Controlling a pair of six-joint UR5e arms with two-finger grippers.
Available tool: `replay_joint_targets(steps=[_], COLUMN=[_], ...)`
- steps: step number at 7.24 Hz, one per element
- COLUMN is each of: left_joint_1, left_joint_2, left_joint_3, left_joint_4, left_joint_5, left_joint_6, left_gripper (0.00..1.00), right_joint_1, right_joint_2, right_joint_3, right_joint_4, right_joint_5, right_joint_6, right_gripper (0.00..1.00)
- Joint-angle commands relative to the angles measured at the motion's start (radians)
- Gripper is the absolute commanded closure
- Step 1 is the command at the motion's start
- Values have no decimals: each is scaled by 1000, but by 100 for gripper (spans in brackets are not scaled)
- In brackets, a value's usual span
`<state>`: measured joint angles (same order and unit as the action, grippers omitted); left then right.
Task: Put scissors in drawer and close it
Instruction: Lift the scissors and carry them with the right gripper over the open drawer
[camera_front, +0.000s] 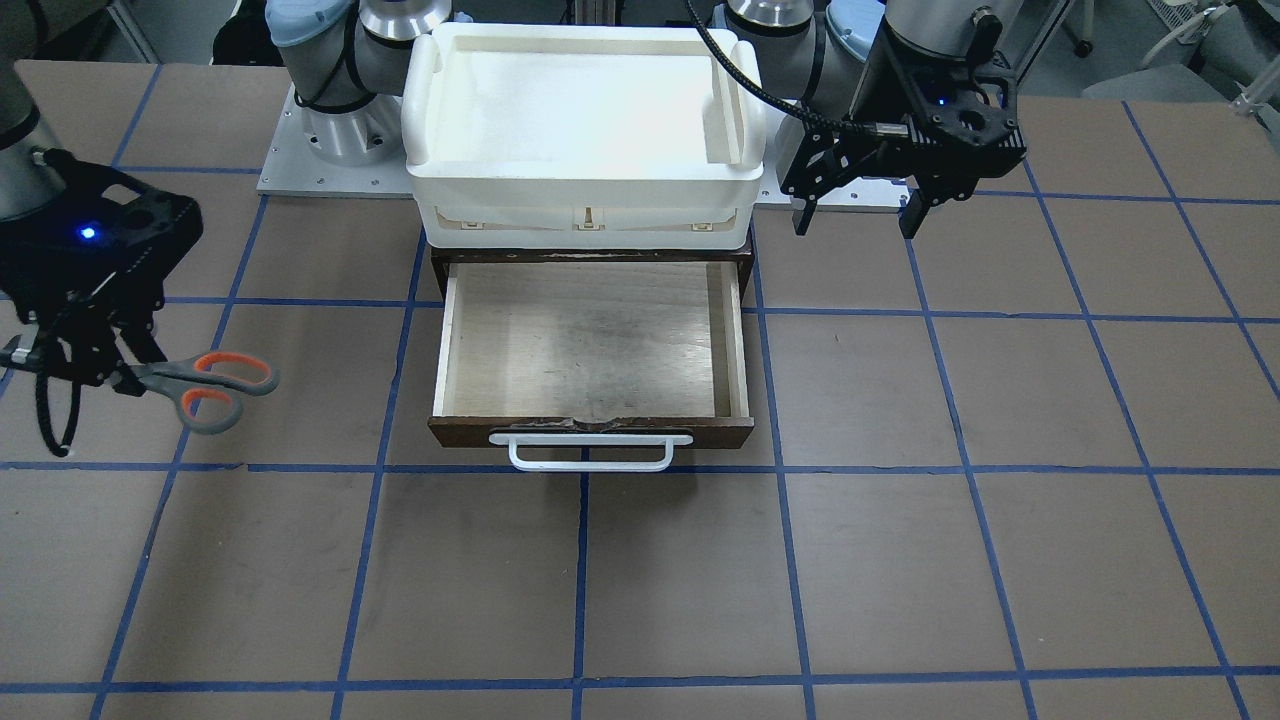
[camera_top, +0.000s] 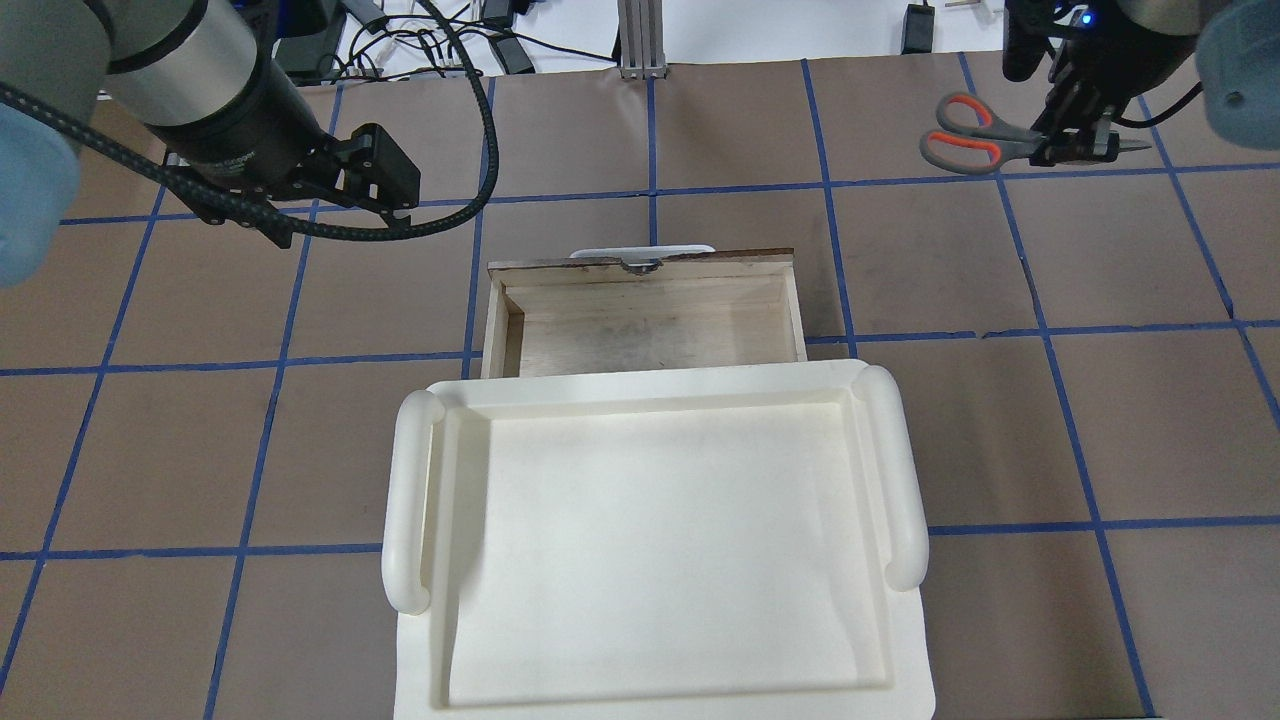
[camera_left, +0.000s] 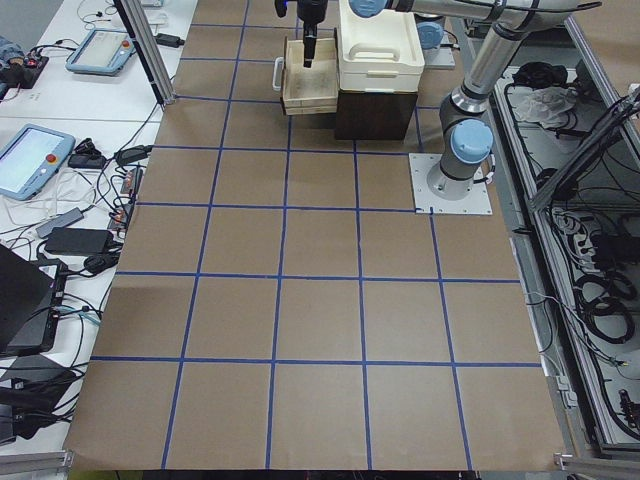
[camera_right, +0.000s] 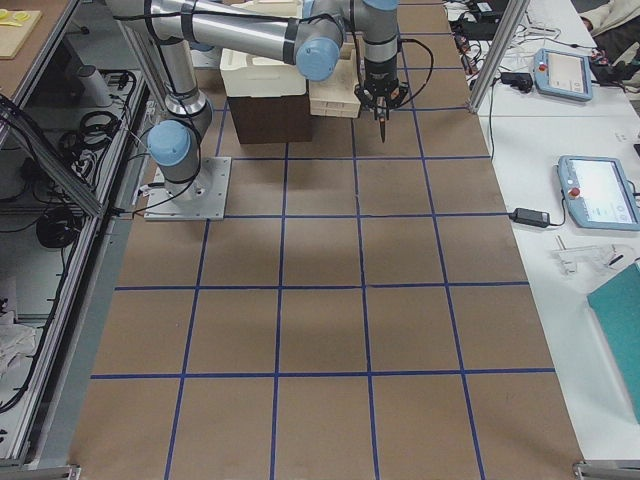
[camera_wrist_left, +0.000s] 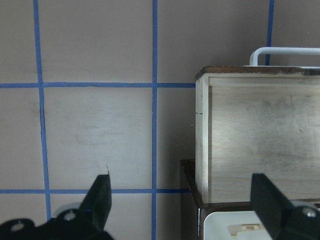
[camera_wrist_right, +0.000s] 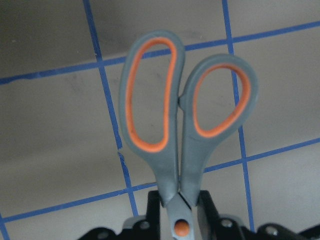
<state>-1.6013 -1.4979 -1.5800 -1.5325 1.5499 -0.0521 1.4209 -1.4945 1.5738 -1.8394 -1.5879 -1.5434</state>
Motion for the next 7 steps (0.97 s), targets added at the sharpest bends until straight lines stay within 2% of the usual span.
replay_joint_targets(steps=[1, 5, 6, 7], left_joint_1=[1, 1, 1, 1], left_joint_2=[1, -1, -1, -1], left_joint_3=[1, 0, 0, 0], left_joint_4=[0, 2, 2, 0], left_joint_5=[1, -1, -1, -1], left_joint_6=[0, 0, 0, 0], left_gripper=[0, 0, 0, 0], right_joint_1=[117, 324, 386, 442], right_joint_2=[-18, 49, 83, 104], right_joint_3=[-30, -57, -67, -73], right_joint_4=[63, 58, 57, 52], right_joint_5=[15, -10, -71, -87], right_joint_6=[139, 315, 315, 333], right_gripper=[100, 100, 100, 100])
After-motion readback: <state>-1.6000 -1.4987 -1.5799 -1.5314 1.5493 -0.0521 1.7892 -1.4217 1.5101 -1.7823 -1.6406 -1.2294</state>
